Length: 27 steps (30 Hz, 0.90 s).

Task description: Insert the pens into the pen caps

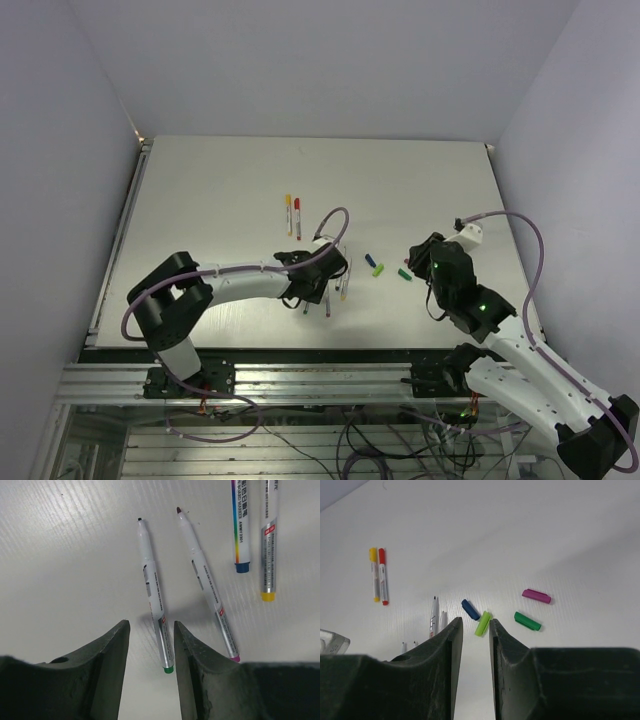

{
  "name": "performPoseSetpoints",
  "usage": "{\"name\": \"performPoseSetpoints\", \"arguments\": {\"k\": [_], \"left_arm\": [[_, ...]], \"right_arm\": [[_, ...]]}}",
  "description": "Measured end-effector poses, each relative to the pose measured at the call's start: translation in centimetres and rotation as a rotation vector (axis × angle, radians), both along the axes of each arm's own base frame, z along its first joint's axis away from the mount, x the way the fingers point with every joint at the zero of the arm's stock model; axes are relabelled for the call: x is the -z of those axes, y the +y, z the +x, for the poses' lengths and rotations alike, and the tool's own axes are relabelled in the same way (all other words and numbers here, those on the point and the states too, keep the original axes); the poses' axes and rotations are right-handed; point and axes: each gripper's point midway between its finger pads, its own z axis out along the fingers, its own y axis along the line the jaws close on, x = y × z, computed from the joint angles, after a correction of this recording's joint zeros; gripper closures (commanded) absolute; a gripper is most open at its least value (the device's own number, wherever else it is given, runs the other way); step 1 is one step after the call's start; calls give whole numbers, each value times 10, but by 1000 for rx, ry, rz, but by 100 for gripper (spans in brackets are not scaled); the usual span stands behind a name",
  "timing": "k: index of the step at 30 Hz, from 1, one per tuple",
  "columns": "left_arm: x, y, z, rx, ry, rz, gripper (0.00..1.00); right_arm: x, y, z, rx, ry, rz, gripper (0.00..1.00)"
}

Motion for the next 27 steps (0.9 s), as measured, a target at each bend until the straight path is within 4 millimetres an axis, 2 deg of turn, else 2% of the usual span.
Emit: {"name": "performPoseSetpoints", "arguments": {"k": [8, 14, 21, 27], "left_arm": [[11, 3, 3, 7, 59, 25, 57], [14, 10, 10, 6, 114, 38, 67], [18, 19, 14, 15, 164, 52, 66], [20, 18, 11, 46, 182, 54, 66]], "right_arm": [[6, -1, -2, 3, 9, 3, 73], [6, -1, -3, 5, 6, 16, 73], [6, -1, -4, 9, 1, 27, 73], [5, -1, -4, 10, -2, 31, 73]]}}
